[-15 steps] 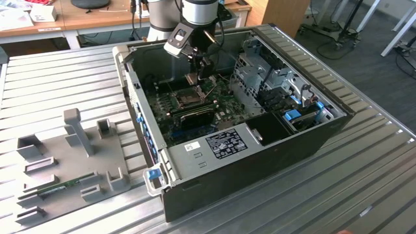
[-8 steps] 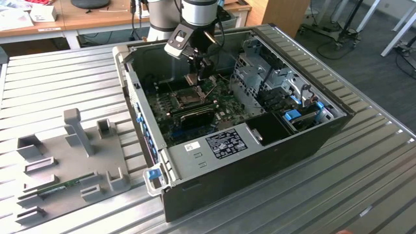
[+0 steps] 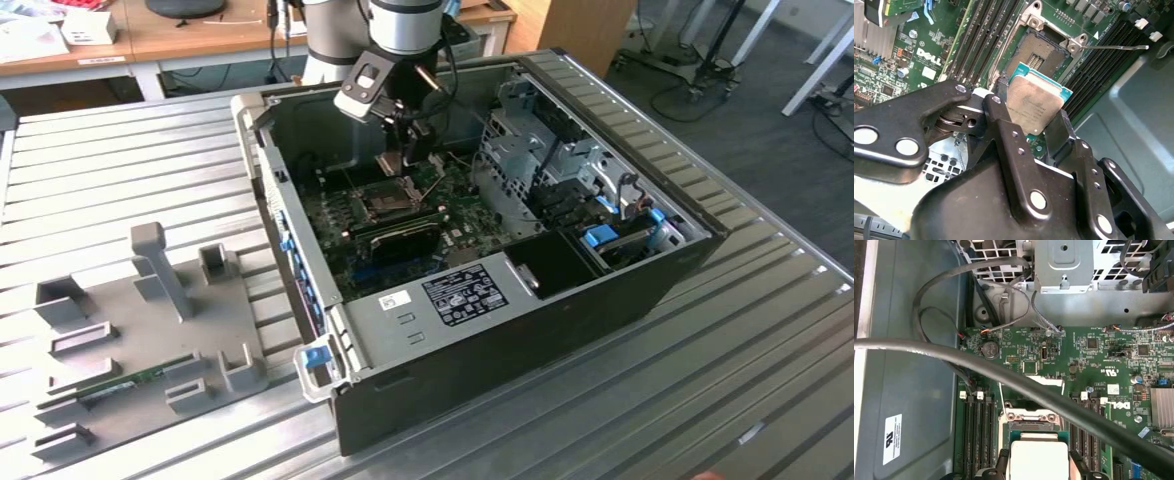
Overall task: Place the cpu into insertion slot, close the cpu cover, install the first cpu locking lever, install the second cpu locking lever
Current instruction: 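Place the cpu into insertion slot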
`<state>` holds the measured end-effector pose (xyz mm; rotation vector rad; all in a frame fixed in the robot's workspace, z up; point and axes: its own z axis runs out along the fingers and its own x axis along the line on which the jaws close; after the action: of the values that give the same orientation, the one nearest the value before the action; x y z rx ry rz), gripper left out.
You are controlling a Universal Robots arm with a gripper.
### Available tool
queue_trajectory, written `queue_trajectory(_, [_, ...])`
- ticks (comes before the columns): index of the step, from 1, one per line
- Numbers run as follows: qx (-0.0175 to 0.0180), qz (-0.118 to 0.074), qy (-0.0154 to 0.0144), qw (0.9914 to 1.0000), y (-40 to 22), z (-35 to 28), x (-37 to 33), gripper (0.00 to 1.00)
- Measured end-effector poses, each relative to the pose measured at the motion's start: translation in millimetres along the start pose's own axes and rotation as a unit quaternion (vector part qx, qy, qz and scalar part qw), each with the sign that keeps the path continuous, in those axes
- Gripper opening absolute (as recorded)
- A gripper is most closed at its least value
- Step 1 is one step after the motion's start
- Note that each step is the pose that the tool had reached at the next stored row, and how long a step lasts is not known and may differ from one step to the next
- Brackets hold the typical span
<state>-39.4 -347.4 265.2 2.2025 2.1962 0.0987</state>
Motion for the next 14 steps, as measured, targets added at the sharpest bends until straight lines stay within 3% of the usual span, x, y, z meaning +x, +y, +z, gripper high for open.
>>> queue_trajectory(10, [0.0001,-0.002,0.0001,1.00000,-1.6,14.3,0.0,0.54])
queue_trajectory(14, [0.0001,-0.002,0.0001,1.00000,-1.8,15.2,-0.1,0.54])
